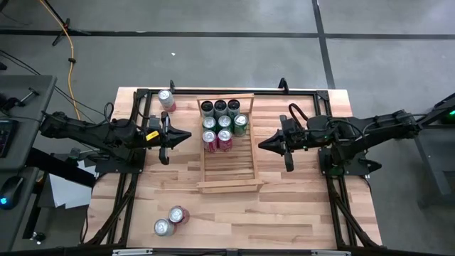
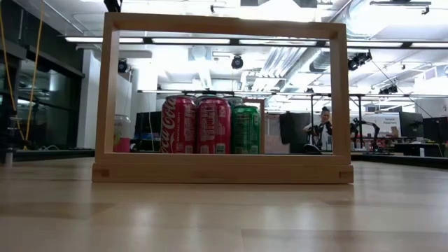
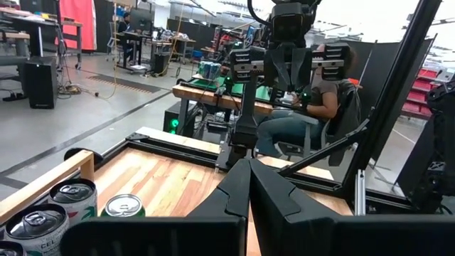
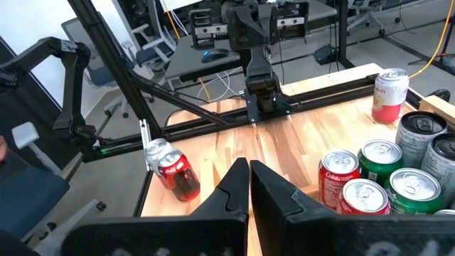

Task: Place canned beverage on shelf
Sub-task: Put the red can on the shelf aligned with the other red cans

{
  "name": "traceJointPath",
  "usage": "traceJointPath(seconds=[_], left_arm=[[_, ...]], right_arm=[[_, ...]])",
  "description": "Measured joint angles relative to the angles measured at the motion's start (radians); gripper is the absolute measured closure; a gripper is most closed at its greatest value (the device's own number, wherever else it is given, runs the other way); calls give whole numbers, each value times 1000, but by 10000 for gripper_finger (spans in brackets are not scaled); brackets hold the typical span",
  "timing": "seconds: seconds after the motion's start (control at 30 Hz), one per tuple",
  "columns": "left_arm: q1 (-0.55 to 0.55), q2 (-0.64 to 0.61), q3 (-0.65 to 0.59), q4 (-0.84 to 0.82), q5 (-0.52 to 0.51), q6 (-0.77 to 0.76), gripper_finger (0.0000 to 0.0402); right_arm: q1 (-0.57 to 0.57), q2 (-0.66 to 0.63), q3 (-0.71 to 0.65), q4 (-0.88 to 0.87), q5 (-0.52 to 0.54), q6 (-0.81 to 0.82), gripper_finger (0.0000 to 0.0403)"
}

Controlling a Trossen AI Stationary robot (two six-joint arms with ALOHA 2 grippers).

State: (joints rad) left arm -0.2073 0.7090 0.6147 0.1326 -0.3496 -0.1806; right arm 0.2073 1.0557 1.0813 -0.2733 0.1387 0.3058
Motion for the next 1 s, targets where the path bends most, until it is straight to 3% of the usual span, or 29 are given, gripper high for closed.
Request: traceJointPath(seconds=[0.5, 0.7, 0.83, 1.0], left_arm=[[0, 0, 0, 0, -2, -8, 401], [0, 0, 0, 0, -2, -9, 401], [0, 0, 0, 0, -2, -9, 401], [0, 0, 0, 0, -2, -10, 401]], right_arm=[[0, -24, 0, -60, 0, 6, 402], [17, -131, 0, -204, 7, 11, 403], [46, -214, -1, -270, 67, 25, 403], [91, -318, -139, -166, 133, 12, 403]])
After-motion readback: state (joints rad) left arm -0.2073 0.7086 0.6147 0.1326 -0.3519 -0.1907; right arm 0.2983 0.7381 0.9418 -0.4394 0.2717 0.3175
